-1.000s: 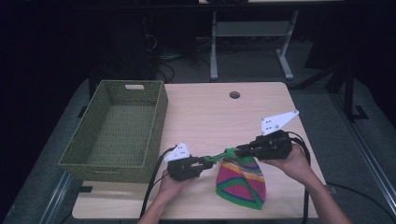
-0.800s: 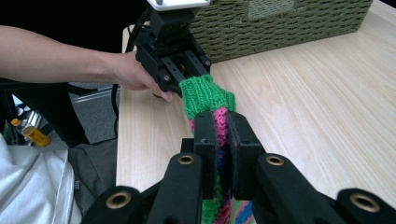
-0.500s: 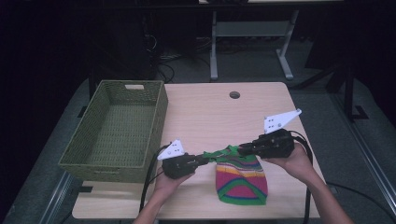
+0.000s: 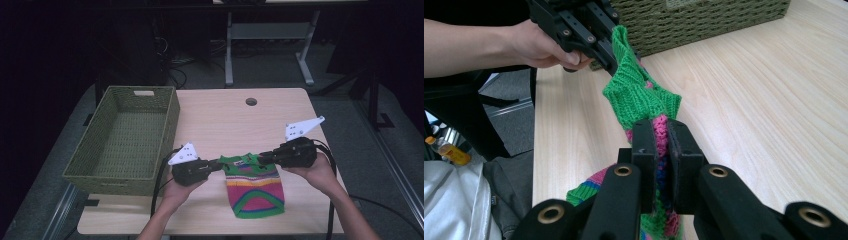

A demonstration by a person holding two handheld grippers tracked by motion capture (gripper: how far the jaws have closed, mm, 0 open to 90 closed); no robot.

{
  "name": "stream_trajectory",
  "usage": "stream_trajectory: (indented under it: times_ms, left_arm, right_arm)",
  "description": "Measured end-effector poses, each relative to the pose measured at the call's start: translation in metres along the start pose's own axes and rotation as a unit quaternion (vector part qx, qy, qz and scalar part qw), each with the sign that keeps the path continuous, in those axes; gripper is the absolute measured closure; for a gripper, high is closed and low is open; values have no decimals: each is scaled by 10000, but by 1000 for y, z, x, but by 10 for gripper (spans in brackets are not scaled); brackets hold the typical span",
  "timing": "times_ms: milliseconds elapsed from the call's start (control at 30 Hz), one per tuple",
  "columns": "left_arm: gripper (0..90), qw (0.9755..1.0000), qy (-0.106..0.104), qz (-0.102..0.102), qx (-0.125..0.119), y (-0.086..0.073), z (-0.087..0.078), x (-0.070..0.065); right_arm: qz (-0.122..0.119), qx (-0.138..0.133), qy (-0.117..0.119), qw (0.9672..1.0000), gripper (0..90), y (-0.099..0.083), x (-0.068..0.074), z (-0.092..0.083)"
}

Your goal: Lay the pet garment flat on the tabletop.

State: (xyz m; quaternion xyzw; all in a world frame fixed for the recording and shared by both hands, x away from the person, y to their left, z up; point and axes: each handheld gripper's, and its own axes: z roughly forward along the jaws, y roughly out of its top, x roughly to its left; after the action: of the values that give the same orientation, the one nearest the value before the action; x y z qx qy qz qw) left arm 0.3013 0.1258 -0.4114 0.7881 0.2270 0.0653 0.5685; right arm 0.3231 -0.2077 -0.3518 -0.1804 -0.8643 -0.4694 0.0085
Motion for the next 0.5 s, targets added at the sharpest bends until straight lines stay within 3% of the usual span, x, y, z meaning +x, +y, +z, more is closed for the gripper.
stream_trajectory:
  times_ms: [233, 500]
  left_arm:
    - [835, 9999, 89, -8, 118, 9, 3, 6]
    - [837, 9992, 176, 160, 311, 26, 9, 12]
  right_arm:
    - [44, 67, -49, 10000, 837, 0, -5, 3]
    - [63, 146, -155, 9998, 837, 0, -10, 4]
